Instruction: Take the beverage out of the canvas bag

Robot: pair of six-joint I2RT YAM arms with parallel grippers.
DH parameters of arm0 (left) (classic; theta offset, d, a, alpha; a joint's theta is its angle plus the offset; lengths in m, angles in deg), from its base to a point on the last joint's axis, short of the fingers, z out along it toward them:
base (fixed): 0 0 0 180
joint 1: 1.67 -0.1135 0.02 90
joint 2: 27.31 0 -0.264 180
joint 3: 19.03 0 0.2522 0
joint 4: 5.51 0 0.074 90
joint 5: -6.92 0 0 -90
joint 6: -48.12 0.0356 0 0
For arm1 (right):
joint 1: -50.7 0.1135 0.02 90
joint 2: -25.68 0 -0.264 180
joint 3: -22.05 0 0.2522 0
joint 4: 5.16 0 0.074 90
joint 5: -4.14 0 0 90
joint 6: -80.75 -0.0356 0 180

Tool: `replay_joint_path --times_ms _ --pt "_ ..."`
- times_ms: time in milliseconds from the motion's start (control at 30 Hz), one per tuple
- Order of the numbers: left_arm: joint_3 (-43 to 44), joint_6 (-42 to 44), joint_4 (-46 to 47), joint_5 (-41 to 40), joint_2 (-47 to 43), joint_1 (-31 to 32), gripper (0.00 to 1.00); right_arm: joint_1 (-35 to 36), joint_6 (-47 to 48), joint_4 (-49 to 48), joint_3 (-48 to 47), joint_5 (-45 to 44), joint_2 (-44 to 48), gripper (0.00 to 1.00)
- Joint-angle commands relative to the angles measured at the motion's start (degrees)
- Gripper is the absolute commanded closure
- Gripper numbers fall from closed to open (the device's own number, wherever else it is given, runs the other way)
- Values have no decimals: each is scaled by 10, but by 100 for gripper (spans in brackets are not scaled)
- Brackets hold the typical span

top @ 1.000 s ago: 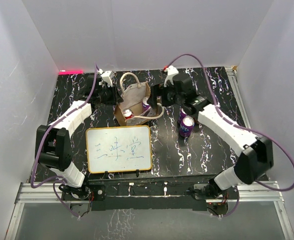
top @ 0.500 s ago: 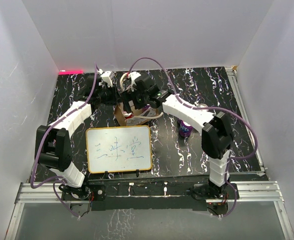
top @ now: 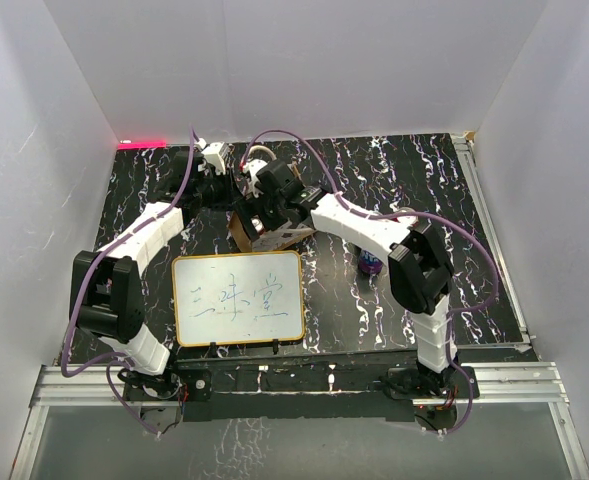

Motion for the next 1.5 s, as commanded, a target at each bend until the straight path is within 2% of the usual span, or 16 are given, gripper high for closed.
replay_joint_path --times_ms 0,533,767,1167,1467 --pt "5 -2 12 23 -36 4 100 5 11 16 -34 0 -25 1" --pt "9 -2 6 16 -29 4 100 8 -7 133 -117 -69 -127 1" --pt "9 -2 6 12 -31 4 100 8 -20 77 -75 -74 -82 1" --pt "0 -1 13 -1 -44 4 100 -18 -56 11 -66 57 -29 0" --pt "-7 -8 31 24 -53 4 100 -21 -51 2 -52 49 -5 0"
